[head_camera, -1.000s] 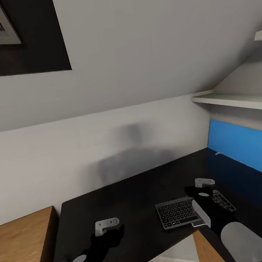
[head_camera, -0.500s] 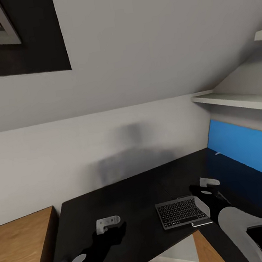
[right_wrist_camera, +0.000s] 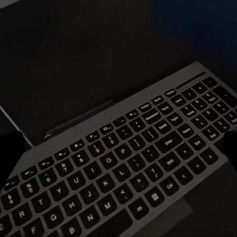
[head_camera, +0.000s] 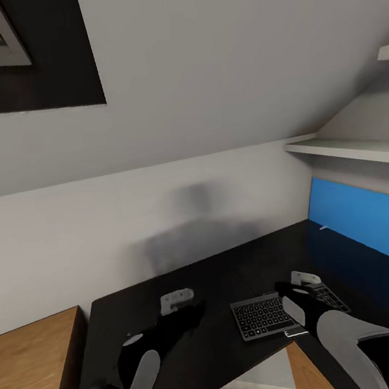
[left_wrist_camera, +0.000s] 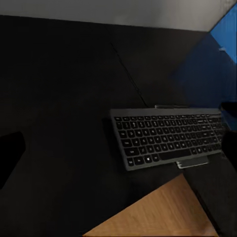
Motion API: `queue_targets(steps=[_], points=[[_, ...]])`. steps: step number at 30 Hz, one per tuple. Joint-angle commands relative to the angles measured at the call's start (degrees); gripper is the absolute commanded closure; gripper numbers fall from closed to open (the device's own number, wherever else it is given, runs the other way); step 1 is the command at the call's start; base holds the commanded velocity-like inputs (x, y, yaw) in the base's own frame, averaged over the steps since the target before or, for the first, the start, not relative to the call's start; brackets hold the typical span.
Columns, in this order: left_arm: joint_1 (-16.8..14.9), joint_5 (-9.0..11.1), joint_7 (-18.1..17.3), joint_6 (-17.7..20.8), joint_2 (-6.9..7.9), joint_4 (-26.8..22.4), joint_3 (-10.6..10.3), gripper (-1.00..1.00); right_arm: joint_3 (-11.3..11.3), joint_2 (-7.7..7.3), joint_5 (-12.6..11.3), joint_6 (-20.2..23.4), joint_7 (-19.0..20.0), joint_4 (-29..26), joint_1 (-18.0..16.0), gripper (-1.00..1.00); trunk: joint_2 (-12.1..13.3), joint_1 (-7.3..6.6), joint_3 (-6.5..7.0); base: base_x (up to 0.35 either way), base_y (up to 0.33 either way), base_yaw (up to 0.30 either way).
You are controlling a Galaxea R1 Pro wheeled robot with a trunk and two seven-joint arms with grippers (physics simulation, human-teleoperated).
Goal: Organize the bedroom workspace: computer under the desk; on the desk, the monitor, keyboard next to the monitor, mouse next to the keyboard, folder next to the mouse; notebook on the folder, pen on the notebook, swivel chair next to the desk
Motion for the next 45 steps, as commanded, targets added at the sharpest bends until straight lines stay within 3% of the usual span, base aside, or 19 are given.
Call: queue_targets(steps=[1,3,8,12,13,14,16,17,19,23,29,36,45], points=[[-1.1,0.5,1.1,1.3,-1.15,0.1,0.2,-1.00,0.3,-0.04,-0.6,-0.2,-0.1,0.0,-0.1,-1.00,-0.1,0.03,-0.14,0.000,0.000,0.000],[-4.2,0.7,3.3,4.7,-3.80,0.3,1.5,-1.00,0.3,-0.12,-0.5,-0.2,-0.2,0.0,0.0,-1.00,-0.1,0.03,-0.14,0.000,0.000,0.000],[-10.3,1.4,7.7,11.3,-7.62,1.9,3.1,-1.00,0.3,-0.22,-0.5,-0.2,-0.2,-0.1,0.0,-1.00,-0.1,0.03,-0.14,0.000,0.000,0.000],[-19.3,3.8,9.7,14.4,-7.90,12.2,3.9,-1.00,0.3,-0.25,-0.4,-0.2,-0.2,-0.1,0.0,-1.00,-0.1,0.03,-0.14,0.000,0.000,0.000],[-23.6,6.7,10.0,14.7,-7.90,18.5,4.1,-1.00,0.3,-0.29,-0.5,-0.2,-0.2,-0.1,0.0,-1.00,-0.1,0.03,-0.14,0.000,0.000,0.000],[-27.7,11.1,10.3,14.5,-7.90,24.5,4.2,-1.00,0.3,-0.31,-0.5,-0.2,-0.2,0.0,0.0,-1.00,-0.1,0.03,-0.14,0.000,0.000,0.000],[-31.2,16.5,10.4,13.7,-7.90,29.3,4.4,-1.00,0.3,-0.32,-0.5,-0.2,-0.2,0.0,0.0,-1.00,-0.1,0.03,-0.14,0.000,0.000,0.000],[-35.1,26.5,10.7,11.1,-7.90,34.0,4.7,-1.00,0.3,-0.35,-0.6,-0.2,-0.2,0.0,0.0,-1.00,-0.1,0.03,-0.14,0.000,0.000,0.000],[-36.1,29.5,10.6,10.2,-7.90,34.8,4.7,-1.00,0.3,-0.39,-0.6,-0.3,-0.2,0.0,0.0,-1.00,-0.1,0.03,-0.14,0.000,0.000,0.000],[-37.3,33.2,10.4,9.3,-7.90,34.7,4.8,-1.00,0.3,-0.46,-0.6,-0.4,-0.3,0.0,0.0,-1.00,-0.1,0.03,-0.14,0.000,0.000,0.000],[-37.8,35.0,10.2,9.0,-6.65,34.7,4.6,-1.00,0.3,-0.84,-0.6,-0.4,-0.3,0.0,0.0,-1.00,-0.1,0.03,-0.14,0.000,0.000,0.000],[-37.8,35.2,10.4,8.8,-6.06,34.8,3.6,-1.00,0.3,-1.91,-0.7,-0.4,-0.4,-0.1,0.0,-1.00,-2.9,1.56,-1.39,0.000,0.000,0.000],[-37.8,35.2,10.3,8.6,-4.70,36.7,3.5,-1.00,0.3,-2.26,-1.0,-0.4,-0.3,-0.2,0.0,-1.00,-6.5,3.54,-3.01,0.000,0.000,0.000]])
